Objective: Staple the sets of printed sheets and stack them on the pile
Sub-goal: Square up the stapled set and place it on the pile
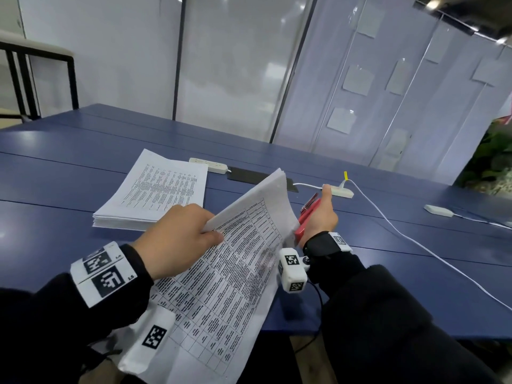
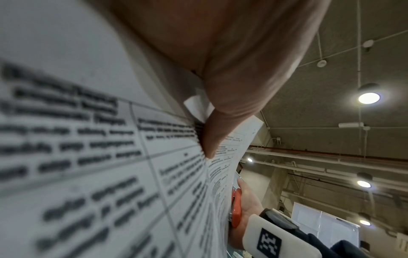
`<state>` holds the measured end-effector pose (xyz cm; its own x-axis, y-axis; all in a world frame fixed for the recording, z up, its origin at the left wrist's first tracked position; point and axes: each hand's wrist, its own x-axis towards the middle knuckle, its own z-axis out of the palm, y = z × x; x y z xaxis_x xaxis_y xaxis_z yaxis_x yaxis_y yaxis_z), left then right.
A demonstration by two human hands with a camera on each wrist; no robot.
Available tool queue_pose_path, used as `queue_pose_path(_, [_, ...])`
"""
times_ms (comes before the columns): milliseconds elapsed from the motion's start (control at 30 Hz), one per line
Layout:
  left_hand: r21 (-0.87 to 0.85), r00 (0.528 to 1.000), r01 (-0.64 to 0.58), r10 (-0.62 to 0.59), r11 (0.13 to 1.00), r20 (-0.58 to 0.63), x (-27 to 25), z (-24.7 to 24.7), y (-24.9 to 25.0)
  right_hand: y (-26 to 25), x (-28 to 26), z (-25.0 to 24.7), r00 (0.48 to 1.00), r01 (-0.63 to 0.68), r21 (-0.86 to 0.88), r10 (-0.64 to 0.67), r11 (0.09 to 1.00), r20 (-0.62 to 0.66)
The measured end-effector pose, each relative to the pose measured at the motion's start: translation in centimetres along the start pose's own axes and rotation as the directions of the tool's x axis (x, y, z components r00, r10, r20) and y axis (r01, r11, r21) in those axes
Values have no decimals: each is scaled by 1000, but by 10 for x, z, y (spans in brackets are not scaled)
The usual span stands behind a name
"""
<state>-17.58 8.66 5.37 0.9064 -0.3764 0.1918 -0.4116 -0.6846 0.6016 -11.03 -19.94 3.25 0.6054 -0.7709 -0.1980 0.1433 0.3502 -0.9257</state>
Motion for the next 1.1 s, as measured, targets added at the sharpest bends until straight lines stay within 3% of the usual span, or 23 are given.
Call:
queue_pose_path(300, [-34,998,61,-60,998,14,2,-8,-10,-3,3,-2,979,-90,-44,96,995,179])
queue_pose_path(433, [-182,991,129,-118,975,68,5,-9,-20,-6,11,-7,958,-127,-82,144,988,249])
queue_pose_path(533, [-346,980,193,-161,918,121,8,-8,-36,-13,26,-19,956,-28,-267,104,963,275])
queue_pose_path(600, [-521,967,253,-196,816,162,9,-7,-46,-19,40,-30,940,116,-530,80,840,331])
queue_pose_path(633, [-615,963,271,-205,741,177,8,-5,-51,-21,47,-35,929,211,-679,72,703,363])
queue_pose_path(700, [-735,952,303,-223,606,209,11,2,-63,-26,58,-42,904,385,-864,55,324,423])
queue_pose_path(767, [-798,944,316,-253,514,211,16,12,-71,-27,65,-44,872,486,-874,58,9,486])
queue_pose_path(800, [-815,938,325,-272,480,213,18,17,-75,-25,70,-45,854,521,-850,73,-84,516])
queue_pose_path(867, [-823,929,338,-299,456,216,22,28,-82,-16,77,-47,825,565,-810,116,-157,554])
queue_pose_path(967, [-816,935,326,-289,477,205,25,37,-86,3,82,-52,814,578,-796,196,-180,547])
queue_pose_path(1033, [-816,943,303,-277,492,184,28,43,-90,6,77,-51,797,604,-784,157,-148,584])
queue_pose_path(1100, [-826,949,267,-283,497,137,30,46,-92,2,61,-46,740,672,-740,6,-36,672])
